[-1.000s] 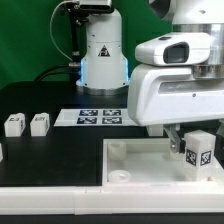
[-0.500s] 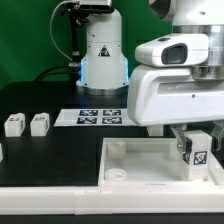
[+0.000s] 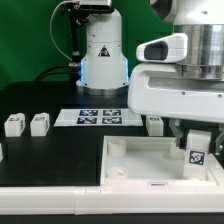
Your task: Assemble one leg
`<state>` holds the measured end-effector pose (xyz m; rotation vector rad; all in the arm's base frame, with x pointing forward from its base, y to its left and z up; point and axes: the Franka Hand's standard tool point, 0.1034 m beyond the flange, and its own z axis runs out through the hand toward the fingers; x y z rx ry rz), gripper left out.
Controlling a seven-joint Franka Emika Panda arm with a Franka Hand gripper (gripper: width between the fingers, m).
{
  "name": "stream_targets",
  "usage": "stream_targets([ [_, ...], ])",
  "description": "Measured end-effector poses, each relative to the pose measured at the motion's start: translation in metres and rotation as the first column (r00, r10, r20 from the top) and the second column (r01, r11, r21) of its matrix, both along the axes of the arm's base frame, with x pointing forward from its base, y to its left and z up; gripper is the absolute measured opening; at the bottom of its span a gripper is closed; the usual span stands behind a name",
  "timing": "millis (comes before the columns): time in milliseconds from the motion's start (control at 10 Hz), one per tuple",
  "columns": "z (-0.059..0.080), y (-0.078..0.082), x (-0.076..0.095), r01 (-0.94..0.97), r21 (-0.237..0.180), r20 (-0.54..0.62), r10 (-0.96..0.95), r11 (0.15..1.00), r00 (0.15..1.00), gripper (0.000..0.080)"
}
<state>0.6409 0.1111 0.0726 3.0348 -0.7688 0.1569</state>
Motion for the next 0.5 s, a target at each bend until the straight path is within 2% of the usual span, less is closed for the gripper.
stream_targets([
  [300, 0.0, -0.019, -0.001, 0.317, -0.01, 0.011, -0.316, 0.949, 0.949, 0.0306],
  [500, 0.0, -0.025, -0.003, 0.403, -0.014, 0.009, -0.403, 0.915, 0.915, 0.0318],
])
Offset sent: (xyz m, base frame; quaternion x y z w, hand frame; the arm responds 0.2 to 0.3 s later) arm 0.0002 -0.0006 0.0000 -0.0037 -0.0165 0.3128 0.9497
